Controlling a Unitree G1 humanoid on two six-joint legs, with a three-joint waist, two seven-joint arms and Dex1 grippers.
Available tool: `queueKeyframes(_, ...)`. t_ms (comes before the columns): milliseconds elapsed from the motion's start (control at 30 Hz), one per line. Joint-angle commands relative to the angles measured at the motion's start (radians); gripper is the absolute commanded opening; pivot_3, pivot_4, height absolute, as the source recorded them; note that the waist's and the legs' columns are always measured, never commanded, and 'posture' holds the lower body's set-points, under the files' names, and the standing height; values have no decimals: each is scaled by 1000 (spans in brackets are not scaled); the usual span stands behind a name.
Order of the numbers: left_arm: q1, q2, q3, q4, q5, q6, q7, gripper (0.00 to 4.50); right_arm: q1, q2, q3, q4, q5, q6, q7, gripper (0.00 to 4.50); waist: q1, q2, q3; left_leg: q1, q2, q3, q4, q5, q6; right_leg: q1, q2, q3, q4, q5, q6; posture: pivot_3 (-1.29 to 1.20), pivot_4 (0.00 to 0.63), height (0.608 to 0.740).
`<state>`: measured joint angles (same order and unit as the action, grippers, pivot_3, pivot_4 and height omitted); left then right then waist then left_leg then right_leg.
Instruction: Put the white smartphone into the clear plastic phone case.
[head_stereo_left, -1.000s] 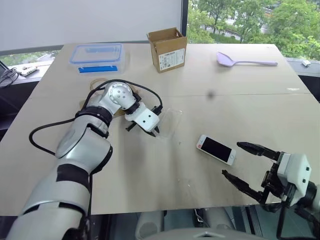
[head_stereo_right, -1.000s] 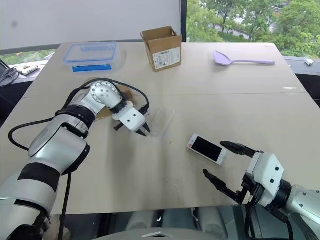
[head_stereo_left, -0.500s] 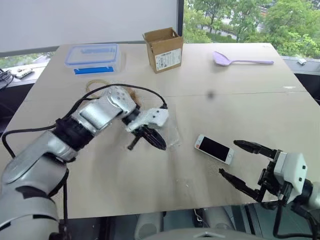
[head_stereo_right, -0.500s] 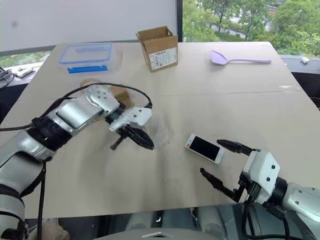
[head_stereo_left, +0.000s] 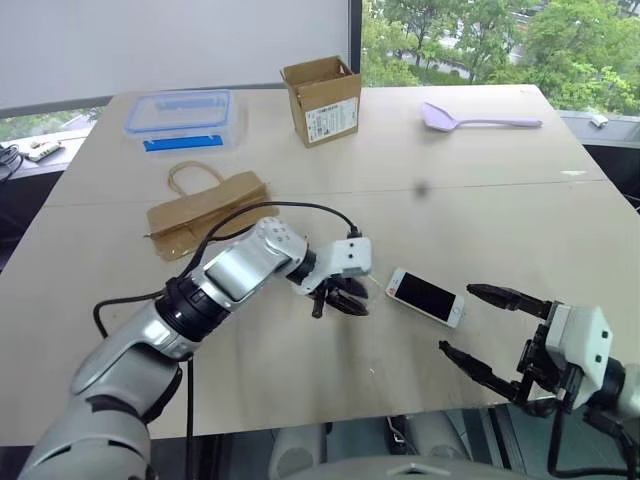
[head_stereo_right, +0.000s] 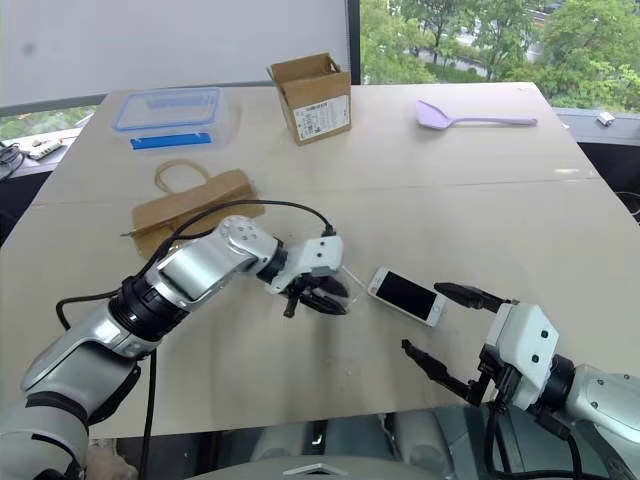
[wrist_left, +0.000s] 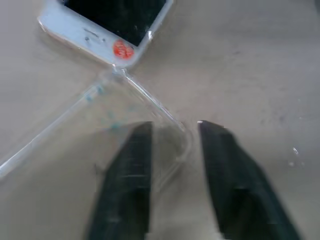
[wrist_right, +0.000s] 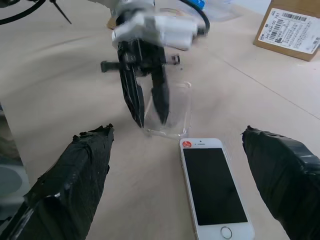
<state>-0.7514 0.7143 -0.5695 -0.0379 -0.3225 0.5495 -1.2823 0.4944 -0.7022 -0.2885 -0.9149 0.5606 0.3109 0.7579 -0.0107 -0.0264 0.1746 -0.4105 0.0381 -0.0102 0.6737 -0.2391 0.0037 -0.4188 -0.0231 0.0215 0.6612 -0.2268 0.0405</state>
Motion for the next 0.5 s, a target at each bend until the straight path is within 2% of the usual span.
queueKeyframes(33,-2,14,121,79,-18,-222,-120,1559,0,-4,-18,-17,12,-5,4,4500,2,0,0,0,0,0,0,0,0,0,0,0,0,0,0,0,150,740)
queueKeyframes(167,-32,-13,155,275,51,-485,-217,1559,-6,0,-8,-12,7,-7,2,4500,5,0,0,1,0,1,0,0,0,1,0,1,-1,0,0,0,150,740)
queueKeyframes(300,-119,-78,153,560,122,-704,-316,1559,-16,1,-4,-8,3,-9,0,4500,19,0,0,-1,-1,1,1,0,0,0,0,1,-1,0,0,0,150,740)
queueKeyframes(500,-195,-72,37,799,145,-898,-332,1559,41,11,-36,-43,7,-23,6,4500,23,0,0,-2,-1,1,1,0,0,0,0,1,-1,0,0,0,150,740)
